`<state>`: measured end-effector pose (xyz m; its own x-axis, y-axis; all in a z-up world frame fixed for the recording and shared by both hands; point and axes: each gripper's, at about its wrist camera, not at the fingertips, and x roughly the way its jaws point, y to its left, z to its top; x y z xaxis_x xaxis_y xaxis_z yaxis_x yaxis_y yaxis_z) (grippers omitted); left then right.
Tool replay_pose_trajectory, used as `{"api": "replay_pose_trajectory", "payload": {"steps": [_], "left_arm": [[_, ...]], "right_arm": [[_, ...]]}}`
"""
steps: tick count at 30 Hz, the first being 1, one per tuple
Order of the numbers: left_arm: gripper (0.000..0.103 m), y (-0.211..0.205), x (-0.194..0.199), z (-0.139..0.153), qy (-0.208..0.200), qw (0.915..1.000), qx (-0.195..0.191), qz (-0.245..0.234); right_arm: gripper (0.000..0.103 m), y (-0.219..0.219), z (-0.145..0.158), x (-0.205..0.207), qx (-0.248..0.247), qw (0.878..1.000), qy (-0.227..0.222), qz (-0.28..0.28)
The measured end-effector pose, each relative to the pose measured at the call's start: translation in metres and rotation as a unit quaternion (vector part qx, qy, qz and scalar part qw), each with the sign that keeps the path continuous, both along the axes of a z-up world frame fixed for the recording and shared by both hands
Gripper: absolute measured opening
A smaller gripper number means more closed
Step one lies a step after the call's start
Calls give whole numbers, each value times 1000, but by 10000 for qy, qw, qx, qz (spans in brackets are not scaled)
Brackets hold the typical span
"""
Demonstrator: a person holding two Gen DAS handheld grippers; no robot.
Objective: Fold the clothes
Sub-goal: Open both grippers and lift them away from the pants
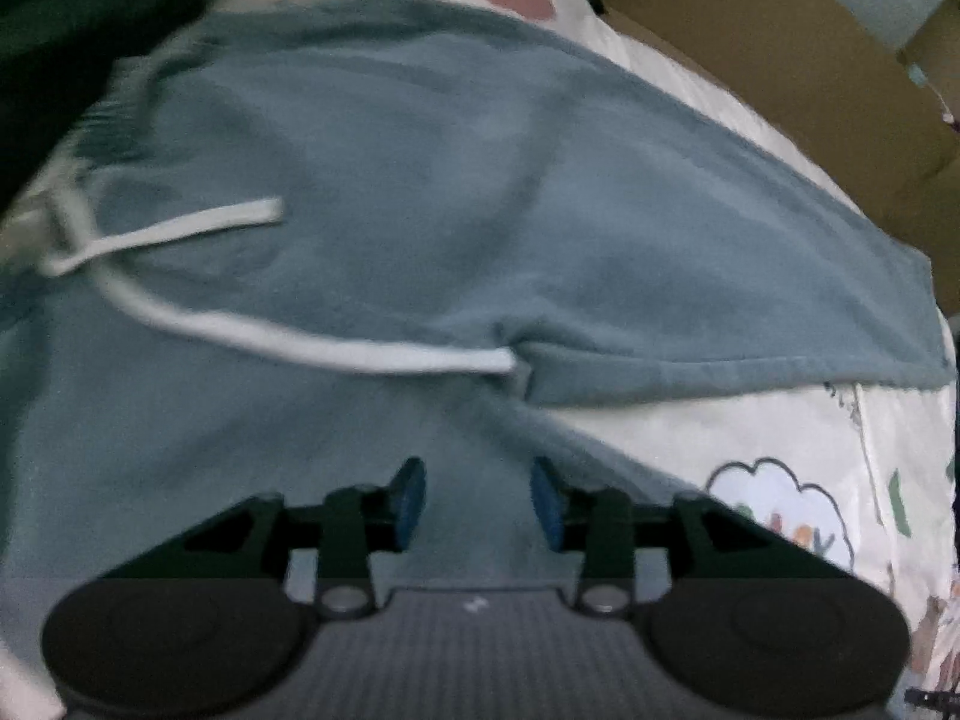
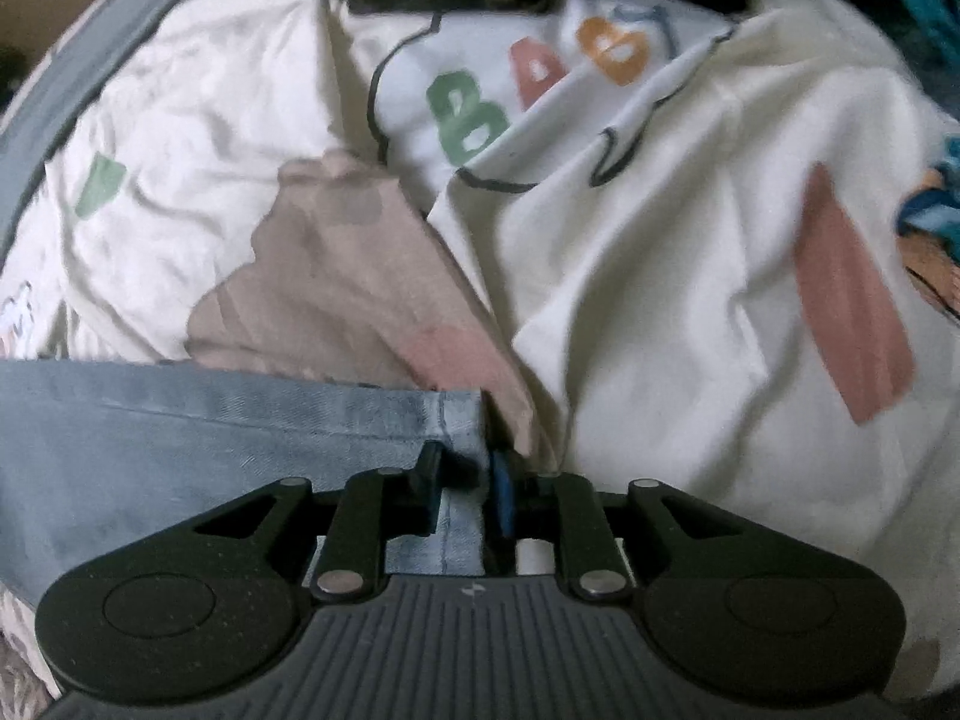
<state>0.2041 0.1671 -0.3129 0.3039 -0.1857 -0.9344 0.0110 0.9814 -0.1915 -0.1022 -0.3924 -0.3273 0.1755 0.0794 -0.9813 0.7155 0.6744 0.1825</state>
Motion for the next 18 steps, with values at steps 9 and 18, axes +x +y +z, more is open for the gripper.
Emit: {"api": "replay_pose_trajectory", "payload": {"steps": [9,18], "left_arm": [[65,46,-57,73,-220,9969,232,724],[72,66,-94,121,-225,9963,154,816]], "right_arm": [[42,-5,51,-12,-319,9971,-624,307],[43,-2,107,-26,-782,9910,-972,486]]}}
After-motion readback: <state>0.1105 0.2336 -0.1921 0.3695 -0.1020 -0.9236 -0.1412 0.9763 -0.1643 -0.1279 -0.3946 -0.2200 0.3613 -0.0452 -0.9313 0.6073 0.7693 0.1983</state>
